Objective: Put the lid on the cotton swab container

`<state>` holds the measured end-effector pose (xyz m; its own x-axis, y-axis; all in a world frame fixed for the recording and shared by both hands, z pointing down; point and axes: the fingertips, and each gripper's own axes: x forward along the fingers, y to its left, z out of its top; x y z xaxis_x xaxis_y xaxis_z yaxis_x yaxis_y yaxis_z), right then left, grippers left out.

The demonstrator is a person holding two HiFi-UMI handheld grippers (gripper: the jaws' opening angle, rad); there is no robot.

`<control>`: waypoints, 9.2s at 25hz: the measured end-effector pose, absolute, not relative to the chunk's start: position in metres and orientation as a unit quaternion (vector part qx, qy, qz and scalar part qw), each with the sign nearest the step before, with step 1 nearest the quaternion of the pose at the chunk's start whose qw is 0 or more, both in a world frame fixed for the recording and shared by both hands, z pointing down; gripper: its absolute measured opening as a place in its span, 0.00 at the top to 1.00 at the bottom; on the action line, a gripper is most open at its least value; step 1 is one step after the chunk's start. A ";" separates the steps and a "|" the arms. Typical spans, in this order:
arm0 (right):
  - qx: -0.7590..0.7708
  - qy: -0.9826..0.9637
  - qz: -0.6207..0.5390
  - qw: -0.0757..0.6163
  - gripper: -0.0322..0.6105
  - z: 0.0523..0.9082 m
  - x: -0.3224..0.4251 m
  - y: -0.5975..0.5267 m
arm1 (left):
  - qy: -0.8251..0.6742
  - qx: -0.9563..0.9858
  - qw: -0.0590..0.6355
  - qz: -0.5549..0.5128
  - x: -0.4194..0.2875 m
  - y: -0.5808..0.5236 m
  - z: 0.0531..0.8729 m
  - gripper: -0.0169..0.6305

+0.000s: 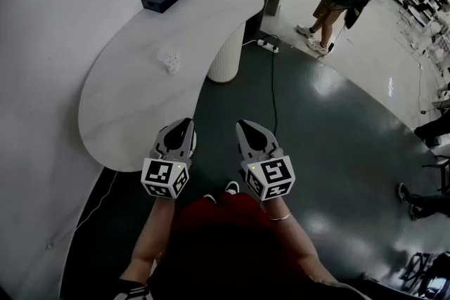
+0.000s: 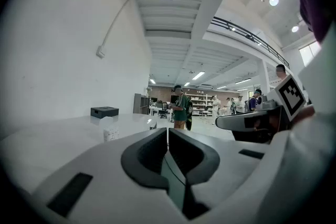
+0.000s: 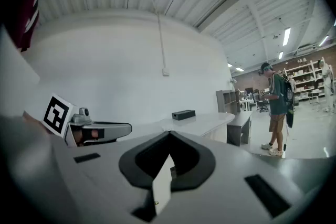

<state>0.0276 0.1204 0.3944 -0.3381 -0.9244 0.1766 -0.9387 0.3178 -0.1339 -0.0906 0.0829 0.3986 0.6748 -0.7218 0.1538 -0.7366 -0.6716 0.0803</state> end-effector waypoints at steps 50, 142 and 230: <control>0.535 -0.828 0.157 0.055 0.92 0.441 0.041 -0.026 | -0.474 0.865 0.134 0.095 -0.115 -0.073 0.456 0.92; 0.488 -0.853 0.169 0.080 0.92 0.429 0.050 -0.167 | -0.317 0.915 0.084 0.234 -0.046 -0.160 0.478 0.61; 0.385 -0.913 0.056 0.120 0.93 0.364 0.039 -0.138 | -0.323 0.921 0.059 0.211 0.029 -0.137 0.436 0.61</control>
<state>0.0391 -0.1385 0.3641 -0.6750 -0.6895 0.2626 -0.7165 0.6975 -0.0101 0.0287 -0.1370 0.4359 0.7026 -0.5694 0.4267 -0.6194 -0.7846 -0.0272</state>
